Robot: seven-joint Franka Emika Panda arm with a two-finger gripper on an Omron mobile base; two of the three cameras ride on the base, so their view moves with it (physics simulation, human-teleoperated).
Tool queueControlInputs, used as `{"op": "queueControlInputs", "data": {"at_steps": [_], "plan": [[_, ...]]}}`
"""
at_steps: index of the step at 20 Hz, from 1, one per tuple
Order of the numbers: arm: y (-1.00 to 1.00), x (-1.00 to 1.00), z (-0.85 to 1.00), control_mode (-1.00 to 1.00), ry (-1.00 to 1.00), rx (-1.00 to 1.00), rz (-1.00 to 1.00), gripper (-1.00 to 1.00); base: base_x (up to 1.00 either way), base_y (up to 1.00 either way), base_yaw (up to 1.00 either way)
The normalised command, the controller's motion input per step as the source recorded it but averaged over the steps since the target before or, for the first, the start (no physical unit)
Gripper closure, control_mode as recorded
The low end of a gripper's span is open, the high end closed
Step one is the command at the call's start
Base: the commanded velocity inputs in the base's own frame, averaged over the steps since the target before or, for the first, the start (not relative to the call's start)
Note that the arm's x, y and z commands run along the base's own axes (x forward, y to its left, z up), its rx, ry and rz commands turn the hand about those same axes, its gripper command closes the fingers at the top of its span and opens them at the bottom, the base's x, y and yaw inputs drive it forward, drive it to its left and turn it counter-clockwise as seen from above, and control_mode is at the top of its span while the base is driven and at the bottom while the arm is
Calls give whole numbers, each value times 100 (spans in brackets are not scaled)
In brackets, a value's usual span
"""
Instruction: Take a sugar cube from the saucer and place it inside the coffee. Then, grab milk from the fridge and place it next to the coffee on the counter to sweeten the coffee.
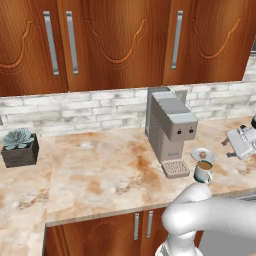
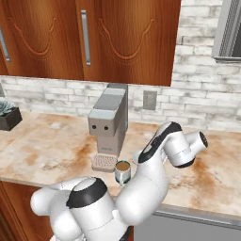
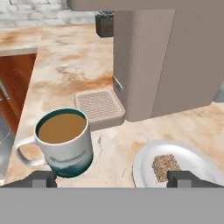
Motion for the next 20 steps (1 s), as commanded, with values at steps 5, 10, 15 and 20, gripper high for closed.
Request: {"op": "queueControlInputs", "data": {"at_steps": [5, 10, 15, 20], "plan": [[18, 63, -45, -100, 0, -3, 0, -100, 0, 0, 0], [23, 43, -40, -100, 0, -9, 0, -100, 0, 0, 0], [18, 22, -44, -100, 0, -10, 0, -100, 0, 0, 0], [9, 16, -40, -100, 0, -9, 0, -100, 0, 0, 0]]}}
